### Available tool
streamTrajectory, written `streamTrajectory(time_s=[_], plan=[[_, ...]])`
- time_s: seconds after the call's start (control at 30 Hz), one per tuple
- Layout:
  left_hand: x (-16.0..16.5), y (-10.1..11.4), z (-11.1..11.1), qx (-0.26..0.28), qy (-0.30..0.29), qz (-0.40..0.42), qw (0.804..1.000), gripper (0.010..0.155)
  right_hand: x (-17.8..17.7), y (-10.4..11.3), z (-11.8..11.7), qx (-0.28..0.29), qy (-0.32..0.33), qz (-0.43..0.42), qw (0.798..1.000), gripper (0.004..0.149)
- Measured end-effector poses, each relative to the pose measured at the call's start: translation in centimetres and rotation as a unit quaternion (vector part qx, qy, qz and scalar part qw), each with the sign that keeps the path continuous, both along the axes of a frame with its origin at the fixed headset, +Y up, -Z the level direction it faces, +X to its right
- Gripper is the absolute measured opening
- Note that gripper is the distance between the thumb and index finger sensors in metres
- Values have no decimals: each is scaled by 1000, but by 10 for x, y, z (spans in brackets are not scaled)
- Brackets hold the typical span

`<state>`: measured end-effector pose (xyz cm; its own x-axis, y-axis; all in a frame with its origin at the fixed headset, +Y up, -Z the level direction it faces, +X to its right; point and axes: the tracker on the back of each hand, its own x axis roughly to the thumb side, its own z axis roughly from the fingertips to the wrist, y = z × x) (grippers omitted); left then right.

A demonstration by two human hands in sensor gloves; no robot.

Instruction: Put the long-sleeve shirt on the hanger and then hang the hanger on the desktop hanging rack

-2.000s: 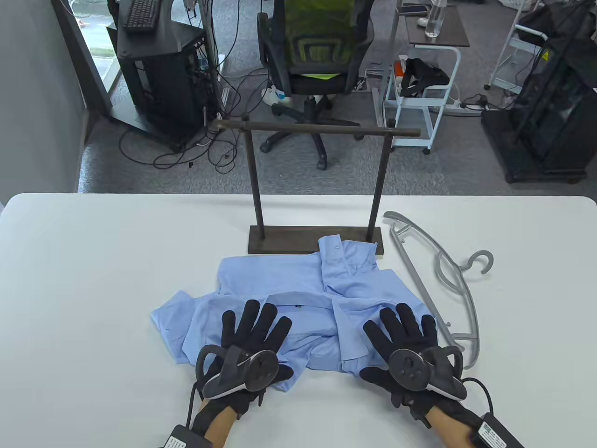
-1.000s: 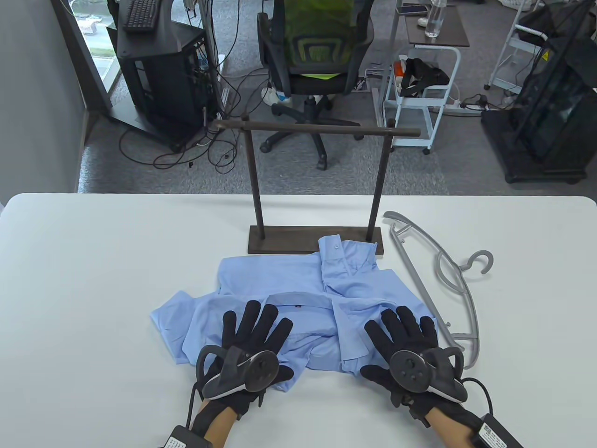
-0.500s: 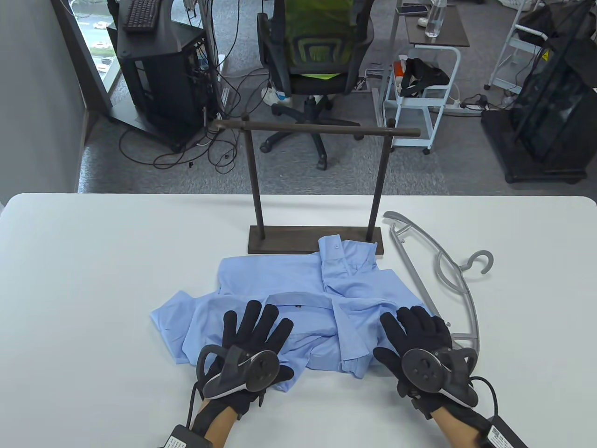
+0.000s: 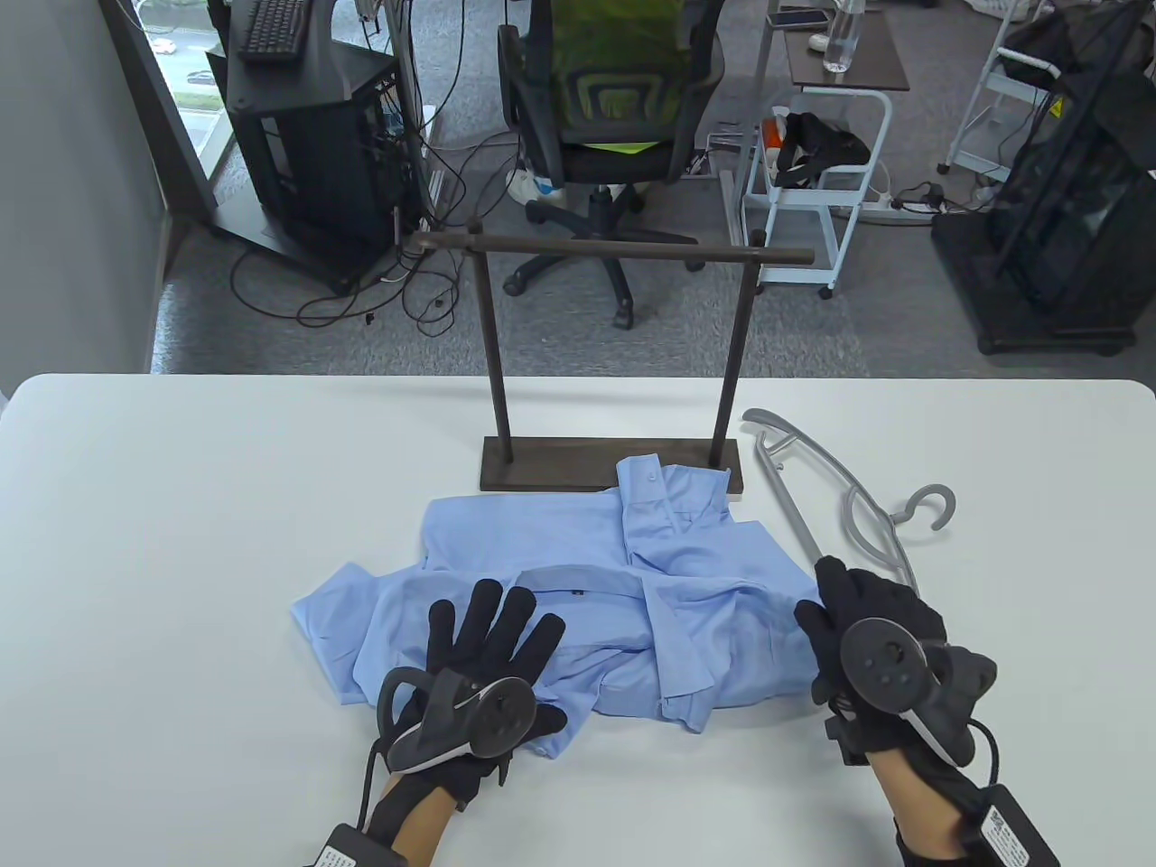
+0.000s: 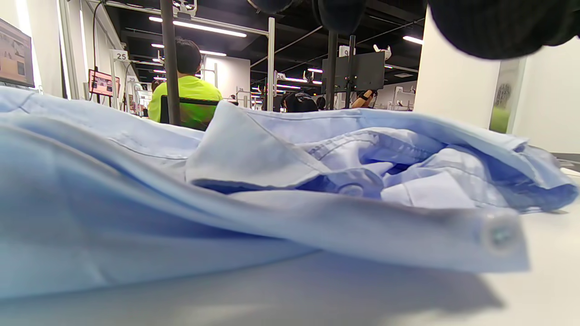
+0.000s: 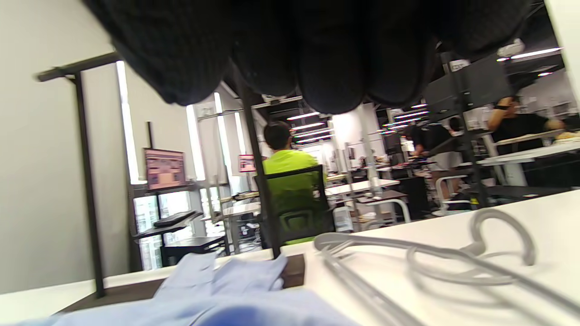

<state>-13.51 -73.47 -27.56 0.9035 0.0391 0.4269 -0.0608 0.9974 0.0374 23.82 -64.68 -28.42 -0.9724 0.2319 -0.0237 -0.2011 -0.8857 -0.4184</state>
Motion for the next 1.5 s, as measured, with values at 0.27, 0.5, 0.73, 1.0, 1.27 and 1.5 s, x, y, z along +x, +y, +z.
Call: streamTrajectory(time_s=[0.27, 0.5, 0.73, 1.0, 1.27, 1.5], plan=[[-3, 1, -3, -14, 9, 2, 1000, 88, 44, 6, -44, -96, -165, -61, 980, 55], [-6, 3, -4, -16, 9, 7, 1000, 87, 81, -33, -62, -178, -258, -52, 948, 56], [-5, 3, -4, -23, 5, 7, 1000, 86, 109, -82, -66, -259, -303, -48, 916, 60], [-5, 2, -3, -24, 5, 8, 1000, 85, 109, -109, -76, -301, -318, -24, 899, 62], [-8, 2, -4, -27, 13, 13, 999, 85, 108, -120, -82, -306, -328, -19, 893, 56], [-10, 2, -5, -29, 16, 19, 999, 85, 124, -108, -67, -218, -323, -131, 912, 47]])
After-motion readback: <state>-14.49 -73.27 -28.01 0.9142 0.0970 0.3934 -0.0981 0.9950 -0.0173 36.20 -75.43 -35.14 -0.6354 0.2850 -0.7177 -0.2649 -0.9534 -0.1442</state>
